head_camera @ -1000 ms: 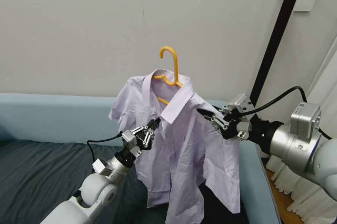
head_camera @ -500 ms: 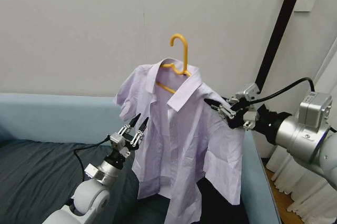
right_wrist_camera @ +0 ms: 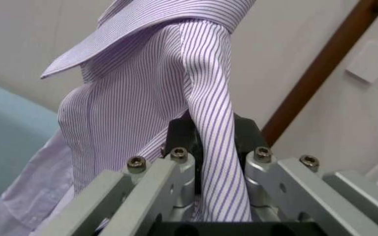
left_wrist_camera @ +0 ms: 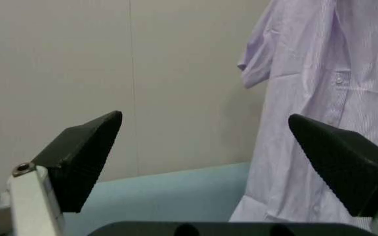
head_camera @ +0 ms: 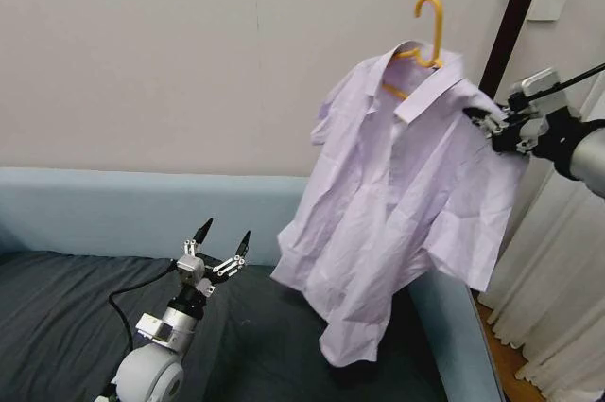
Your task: Pick up the clothes from the sofa and hang them on the clothes hanger.
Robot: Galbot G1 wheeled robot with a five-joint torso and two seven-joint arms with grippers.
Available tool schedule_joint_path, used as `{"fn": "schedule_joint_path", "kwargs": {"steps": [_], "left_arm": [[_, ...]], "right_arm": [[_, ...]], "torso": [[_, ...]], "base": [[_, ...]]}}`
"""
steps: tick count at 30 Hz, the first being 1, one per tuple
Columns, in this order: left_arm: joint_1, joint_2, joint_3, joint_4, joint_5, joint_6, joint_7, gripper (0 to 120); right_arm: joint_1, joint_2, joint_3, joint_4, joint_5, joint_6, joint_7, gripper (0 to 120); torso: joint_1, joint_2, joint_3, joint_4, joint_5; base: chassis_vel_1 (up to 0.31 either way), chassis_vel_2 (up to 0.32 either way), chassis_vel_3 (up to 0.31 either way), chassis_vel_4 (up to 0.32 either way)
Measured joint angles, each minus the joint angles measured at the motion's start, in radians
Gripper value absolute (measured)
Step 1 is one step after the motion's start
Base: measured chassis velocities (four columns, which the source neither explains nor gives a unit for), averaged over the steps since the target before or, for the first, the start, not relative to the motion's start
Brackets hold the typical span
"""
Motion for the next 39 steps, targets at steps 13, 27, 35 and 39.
{"fn": "schedule_joint_path", "kwargs": {"steps": [13, 27, 35, 39], "left_arm": [[0.014, 0.020, -0.027, -0.054, -0.005, -0.003, -0.008, 100], [-0.002, 0.037, -0.022, -0.064, -0.013, -0.016, -0.027, 100], [-0.045, 0.042, 0.009, -0.027, -0.029, -0.023, -0.029, 100], [-0.045, 0.047, 0.002, -0.002, -0.032, -0.028, -0.029, 100]], "right_arm": [[0.022, -0.144, 0.022, -0.086, 0.007, 0.001, 0.014, 8], [-0.038, -0.166, 0.007, -0.243, -0.060, 0.007, 0.138, 8], [-0.029, -0.026, -0.042, -0.377, -0.115, 0.025, 0.247, 8], [0.073, 0.083, -0.158, -0.472, -0.173, 0.031, 0.265, 8]], "torso": [[0.000, 0.000, 0.000, -0.0002, 0.0000], [0.000, 0.000, 0.000, -0.0002, 0.0000], [0.000, 0.000, 0.000, -0.0007, -0.0003], [0.000, 0.000, 0.000, -0.0001, -0.0003]], "base": [[0.000, 0.000, 0.000, 0.000], [0.000, 0.000, 0.000, 0.000], [0.000, 0.000, 0.000, 0.000], [0.000, 0.000, 0.000, 0.000]]}}
